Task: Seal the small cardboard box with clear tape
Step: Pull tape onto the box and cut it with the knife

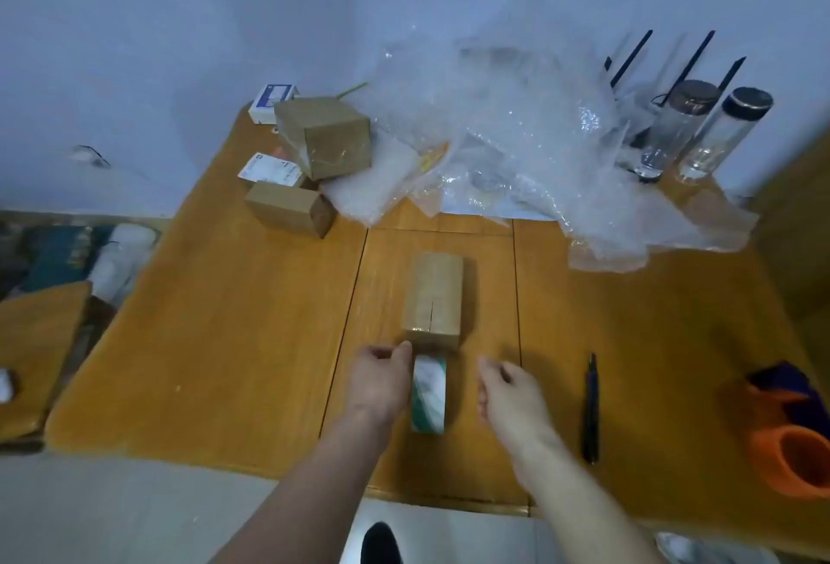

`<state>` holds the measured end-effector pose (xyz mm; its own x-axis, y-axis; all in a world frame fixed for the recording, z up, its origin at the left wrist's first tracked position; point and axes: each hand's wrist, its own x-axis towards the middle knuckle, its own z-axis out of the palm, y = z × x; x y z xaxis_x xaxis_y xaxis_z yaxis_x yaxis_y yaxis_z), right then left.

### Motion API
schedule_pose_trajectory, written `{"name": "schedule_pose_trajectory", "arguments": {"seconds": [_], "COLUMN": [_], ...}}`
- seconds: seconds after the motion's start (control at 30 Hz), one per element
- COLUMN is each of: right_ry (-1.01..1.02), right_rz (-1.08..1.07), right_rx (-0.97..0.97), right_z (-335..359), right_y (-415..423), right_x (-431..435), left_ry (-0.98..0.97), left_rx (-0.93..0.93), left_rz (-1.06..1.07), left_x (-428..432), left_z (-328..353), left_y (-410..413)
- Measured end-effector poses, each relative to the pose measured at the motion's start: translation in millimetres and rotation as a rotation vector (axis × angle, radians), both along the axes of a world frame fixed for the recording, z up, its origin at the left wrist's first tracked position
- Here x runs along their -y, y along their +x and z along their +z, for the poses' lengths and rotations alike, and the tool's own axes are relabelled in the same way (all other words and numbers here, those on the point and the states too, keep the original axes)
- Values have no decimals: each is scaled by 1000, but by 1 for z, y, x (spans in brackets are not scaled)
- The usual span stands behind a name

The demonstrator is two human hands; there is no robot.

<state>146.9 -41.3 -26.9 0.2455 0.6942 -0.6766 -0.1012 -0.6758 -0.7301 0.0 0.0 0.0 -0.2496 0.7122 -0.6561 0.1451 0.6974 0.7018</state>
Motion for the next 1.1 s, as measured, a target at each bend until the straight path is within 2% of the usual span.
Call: {"name": "schedule_pose_trajectory", "arguments": {"seconds": [0.13, 0.27, 0.5, 0.57, 0.8, 1.1], "right_ry": [17, -4, -262, -331, -195, -191], "right_rz": [20, 4, -149, -108, 26, 128], "right_rx": [176, 492, 870, 896, 886, 909], "right_z": [-31, -52, -74, -78, -79, -72], "right_y": [9, 37, 106, 114, 108, 98], "right_x": [7, 15, 37, 40, 33, 14], "left_ry": [-36, -67, -121, -139, -165, -144], "left_rx": [7, 67, 84, 94, 125, 129], "left_rz": [-17, -39, -93, -100, -125, -111], "left_x": [-7, -13, -18, -18, -17, -18], "left_z": [-22, -32, -36, -35, -38, -37], "left_y": [2, 4, 3, 3, 2, 2]}}
